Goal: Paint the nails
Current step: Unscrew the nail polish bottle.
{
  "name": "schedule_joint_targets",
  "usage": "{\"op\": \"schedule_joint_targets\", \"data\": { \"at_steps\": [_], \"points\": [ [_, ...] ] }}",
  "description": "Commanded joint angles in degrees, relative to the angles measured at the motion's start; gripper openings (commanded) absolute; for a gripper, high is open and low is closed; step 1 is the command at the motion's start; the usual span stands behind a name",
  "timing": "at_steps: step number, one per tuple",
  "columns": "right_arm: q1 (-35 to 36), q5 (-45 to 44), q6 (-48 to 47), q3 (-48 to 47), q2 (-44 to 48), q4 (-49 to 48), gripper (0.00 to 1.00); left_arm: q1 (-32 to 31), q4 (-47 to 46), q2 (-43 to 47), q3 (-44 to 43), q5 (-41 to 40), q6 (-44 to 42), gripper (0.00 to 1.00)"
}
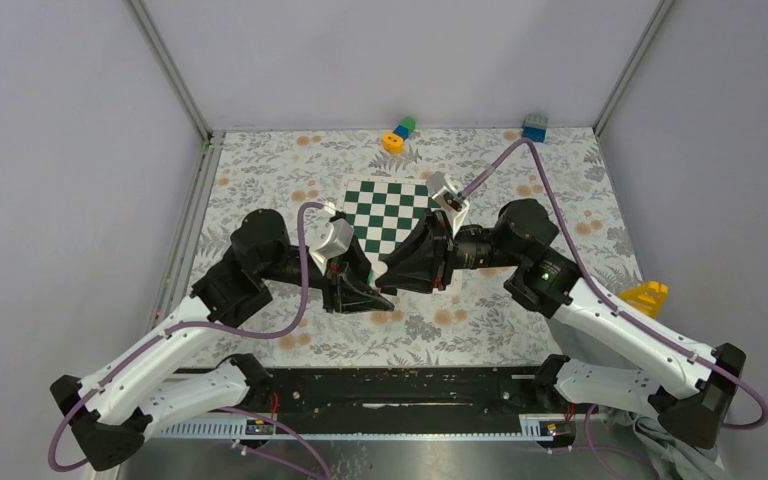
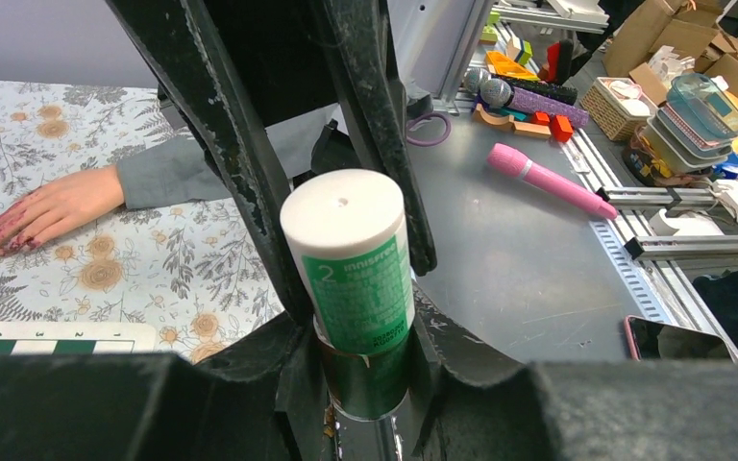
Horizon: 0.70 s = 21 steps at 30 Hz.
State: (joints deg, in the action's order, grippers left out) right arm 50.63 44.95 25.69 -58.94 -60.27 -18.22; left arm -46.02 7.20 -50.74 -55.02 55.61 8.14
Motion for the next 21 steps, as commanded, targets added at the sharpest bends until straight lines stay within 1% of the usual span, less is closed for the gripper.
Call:
{"op": "schedule_joint_targets", "data": {
  "at_steps": [1,6,12,21],
  "points": [
    [0.7,-1.0,2.4,-0.7,0.8,-7.8,0.00,-1.0,-1.8,-0.5,-0.3,3.9,-3.8,0.00],
    [0.7,-3.4,1.1,0.3,2.2,-6.6,0.00,-1.0,-2.3,0.1,0.1,2.3,-3.7,0.00],
    [0.7,-9.0,-2.9,3.0,6.3,-2.8,0.00,-0.3,-3.1,1.8,0.9,-0.9,-3.9,0.00],
    [0.7,-11.7,-3.6,5.6,9.0,-2.1,0.00,0.2,-3.7,2.5,1.3,-2.4,-3.6,0.00]
  ]
}}
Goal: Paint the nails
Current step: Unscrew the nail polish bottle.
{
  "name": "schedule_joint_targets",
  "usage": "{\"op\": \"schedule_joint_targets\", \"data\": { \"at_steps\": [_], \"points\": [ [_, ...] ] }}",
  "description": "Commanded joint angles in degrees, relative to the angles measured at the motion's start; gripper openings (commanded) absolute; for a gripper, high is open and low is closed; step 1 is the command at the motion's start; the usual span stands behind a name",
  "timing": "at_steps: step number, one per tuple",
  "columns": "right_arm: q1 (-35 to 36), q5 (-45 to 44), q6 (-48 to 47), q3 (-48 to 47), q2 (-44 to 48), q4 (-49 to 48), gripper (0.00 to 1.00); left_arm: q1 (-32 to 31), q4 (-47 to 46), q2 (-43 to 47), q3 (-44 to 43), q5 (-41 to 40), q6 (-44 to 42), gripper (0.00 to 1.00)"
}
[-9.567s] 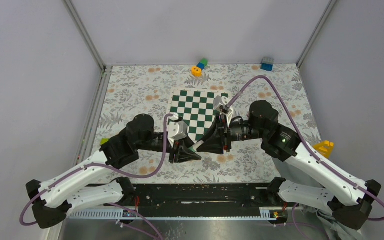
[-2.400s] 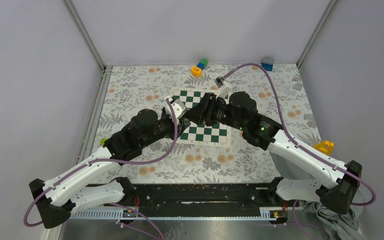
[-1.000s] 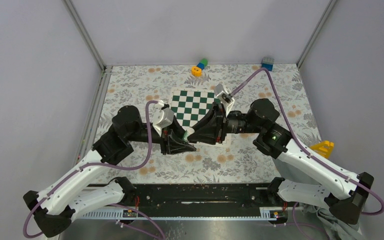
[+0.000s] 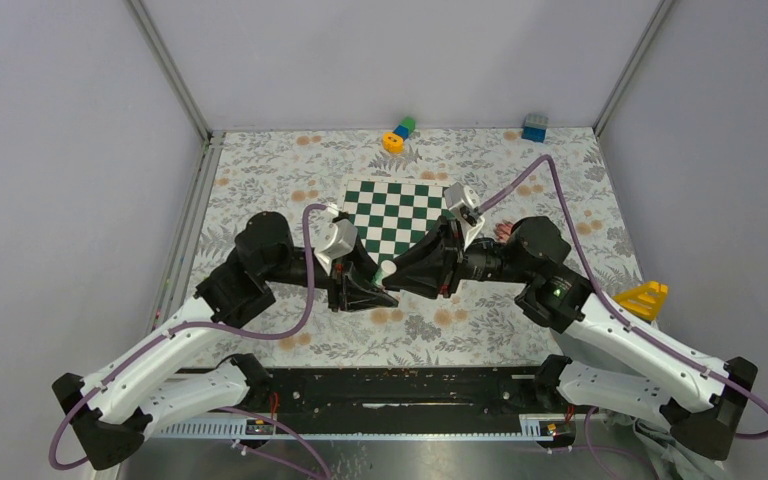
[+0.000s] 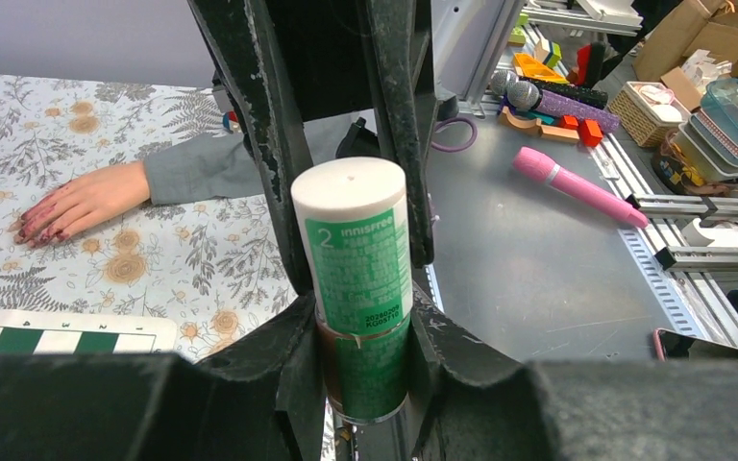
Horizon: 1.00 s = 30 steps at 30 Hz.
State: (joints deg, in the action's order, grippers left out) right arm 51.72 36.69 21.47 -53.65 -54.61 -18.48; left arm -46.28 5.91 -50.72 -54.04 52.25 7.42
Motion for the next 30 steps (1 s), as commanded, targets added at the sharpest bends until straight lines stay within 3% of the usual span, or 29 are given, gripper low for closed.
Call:
{"op": "schedule_joint_targets", "data": {
  "at_steps": [1,9,11,13,15,17,19,23,26,30],
  "points": [
    [-0.4,-3.7,0.5,0.5,3.6,-1.9,0.00,0.5,-2.5,2.6,0.3,0.9,-2.9,0.00],
    [-0.4,-6.1,0.7,2.5,5.3,-2.2,0.00,0.8,-3.3,2.9,0.7,0.7,-2.4,0.00],
    [-0.4,-6.4,1.6,2.7,5.3,-2.6,0.15,0.8,-3.1,2.6,0.6,0.6,-2.4,0.00],
    [-0.4,-6.6,2.1,2.8,5.2,-3.2,0.42,0.8,-1.9,2.0,0.1,0.3,-2.9,0.00],
    [-0.4,-6.9,2.5,2.8,5.1,-3.2,0.61,0.9,-1.3,1.4,-0.2,0.5,-3.3,0.00],
    [-0.5,-7.9,3.1,2.4,4.9,-3.0,0.78,0.9,-1.2,1.2,-0.2,-0.2,-3.3,0.00],
    [-0.4,-8.5,3.9,1.9,4.9,-2.6,0.85,0.8,-0.1,1.3,-0.4,-2.7,-4.0,0.00],
    [-0.4,-15.5,5.7,-0.6,4.5,2.5,0.89,0.7,3.4,1.1,-1.2,-12.1,-6.3,0.00],
    [-0.4,-24.0,7.2,-2.5,3.9,9.1,0.86,0.1,5.9,0.9,-1.7,-20.5,-7.7,0.00],
    [-0.4,-28.4,9.1,-3.9,2.8,13.6,0.79,-0.7,7.2,0.6,-1.8,-28.5,-9.3,0.00]
  ]
}}
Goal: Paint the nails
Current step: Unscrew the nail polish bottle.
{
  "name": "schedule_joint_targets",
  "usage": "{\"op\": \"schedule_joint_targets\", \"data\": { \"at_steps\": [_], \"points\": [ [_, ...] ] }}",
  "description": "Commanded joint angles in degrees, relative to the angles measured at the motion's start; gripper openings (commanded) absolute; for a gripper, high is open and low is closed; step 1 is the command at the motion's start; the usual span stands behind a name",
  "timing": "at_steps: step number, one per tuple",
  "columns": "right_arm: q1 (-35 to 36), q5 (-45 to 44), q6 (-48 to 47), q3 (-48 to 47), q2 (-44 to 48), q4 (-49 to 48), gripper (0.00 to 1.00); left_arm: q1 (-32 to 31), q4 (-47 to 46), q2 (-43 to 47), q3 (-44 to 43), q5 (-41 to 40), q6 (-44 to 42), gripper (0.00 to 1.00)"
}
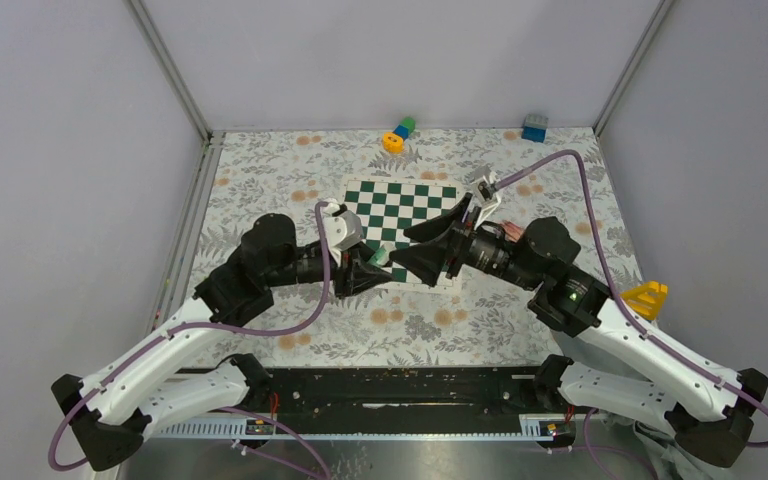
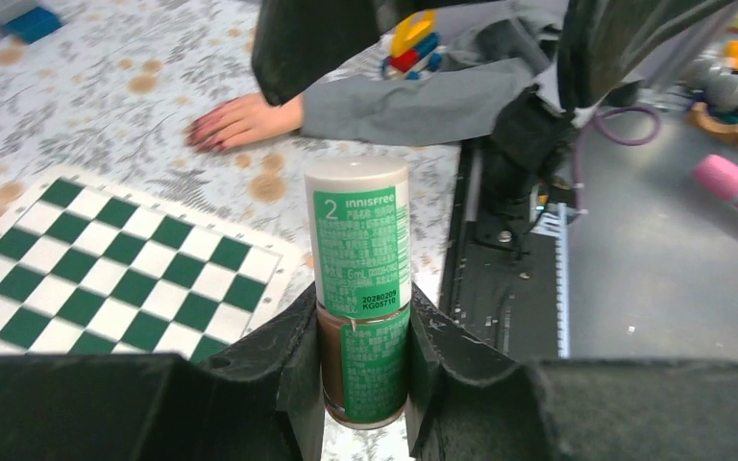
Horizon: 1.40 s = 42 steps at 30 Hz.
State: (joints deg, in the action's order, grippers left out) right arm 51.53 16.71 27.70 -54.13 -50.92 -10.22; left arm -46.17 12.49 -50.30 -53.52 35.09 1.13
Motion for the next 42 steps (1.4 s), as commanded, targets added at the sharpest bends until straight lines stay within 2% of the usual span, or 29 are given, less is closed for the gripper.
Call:
{"op": "schedule_joint_targets", "data": {
  "at_steps": [1,10,29,31,39,40,42],
  "points": [
    [-0.2,-8.6,3.7,-3.5,-1.3,5.7,0.77,-1.0,0.9,0.0,-2.4,-12.7,-3.1,0.00],
    [0.3,-5.5,5.8,-6.7,-6.1,7.5,0.69,-1.4,1.6,-0.9,-2.5,-16.7,-3.4,0.00],
    [1.5,-4.8,7.4,-10.8,-12.9,9.8,0.52,-2.2,2.2,-1.2,-2.7,-18.2,-3.9,0.00],
    [1.5,-4.6,7.5,-10.8,-13.2,9.8,0.47,-2.2,2.2,-1.2,-2.7,-18.1,-3.9,0.00],
    [1.5,-2.5,4.9,-10.7,-13.0,9.1,0.04,-2.2,1.8,-0.8,-2.7,-15.8,-3.3,0.00],
    [1.5,-1.8,4.1,-10.5,-12.7,8.8,0.00,-2.2,1.6,-0.6,-2.7,-15.0,-3.1,0.00],
    [1.4,-0.2,2.8,-10.0,-12.0,8.1,0.00,-2.2,1.1,-0.2,-2.5,-13.2,-2.8,0.00]
  ]
}}
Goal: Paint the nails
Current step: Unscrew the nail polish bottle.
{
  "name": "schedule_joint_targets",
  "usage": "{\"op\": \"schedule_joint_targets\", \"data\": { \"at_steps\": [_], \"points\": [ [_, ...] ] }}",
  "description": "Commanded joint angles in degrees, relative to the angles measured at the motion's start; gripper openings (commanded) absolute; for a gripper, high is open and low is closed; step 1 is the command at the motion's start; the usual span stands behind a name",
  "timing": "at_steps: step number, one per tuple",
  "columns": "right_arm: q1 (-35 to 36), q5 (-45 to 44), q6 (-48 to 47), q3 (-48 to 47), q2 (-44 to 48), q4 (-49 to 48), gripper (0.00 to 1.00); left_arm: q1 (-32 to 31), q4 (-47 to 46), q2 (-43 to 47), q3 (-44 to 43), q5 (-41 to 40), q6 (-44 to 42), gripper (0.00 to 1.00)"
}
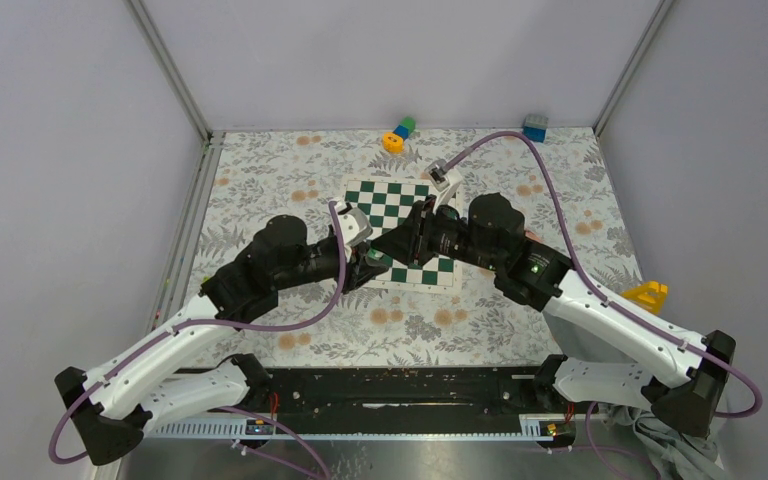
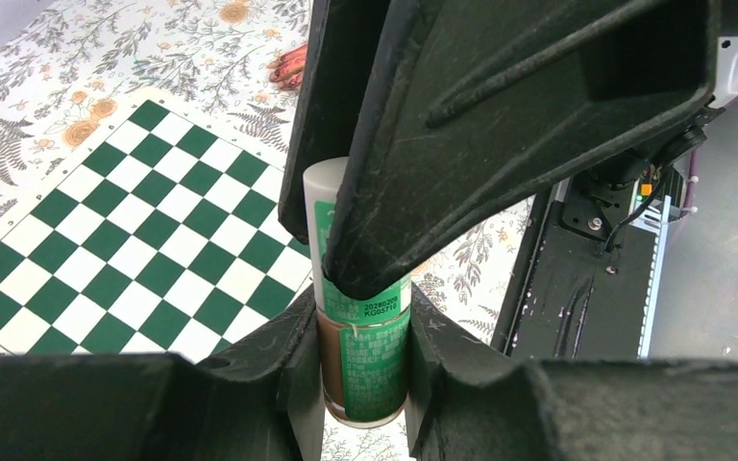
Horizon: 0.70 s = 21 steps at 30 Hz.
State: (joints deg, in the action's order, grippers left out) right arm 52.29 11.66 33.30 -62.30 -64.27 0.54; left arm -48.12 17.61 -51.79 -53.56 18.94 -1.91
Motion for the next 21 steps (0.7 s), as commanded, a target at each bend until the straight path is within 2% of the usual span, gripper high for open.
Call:
{"op": "schedule_joint_targets", "data": {
  "at_steps": [1,6,12,16,21],
  "points": [
    [0.7,5.8,-3.3,-1.4,1.8,-3.3,0.00,-0.3,-4.3,1.5,-2.4,4.5,0.3,0.00],
    [0.7,10.9,-7.1,1.1,4.5,-6.3,0.00,-0.3,-7.8,3.7,-1.1,15.7,1.3,0.00],
    [0.7,22.6,-9.8,4.5,8.2,-12.7,0.00,-0.3,-9.9,3.4,-1.7,30.1,4.2,0.00],
    [0.7,26.8,-10.2,4.7,9.0,-14.3,0.00,-0.3,-11.6,2.5,-2.1,35.7,6.4,0.00],
    [0.7,29.1,-9.5,4.9,8.8,-16.3,0.00,-0.2,-13.2,2.7,-2.0,37.7,7.9,0.00]
  ]
}}
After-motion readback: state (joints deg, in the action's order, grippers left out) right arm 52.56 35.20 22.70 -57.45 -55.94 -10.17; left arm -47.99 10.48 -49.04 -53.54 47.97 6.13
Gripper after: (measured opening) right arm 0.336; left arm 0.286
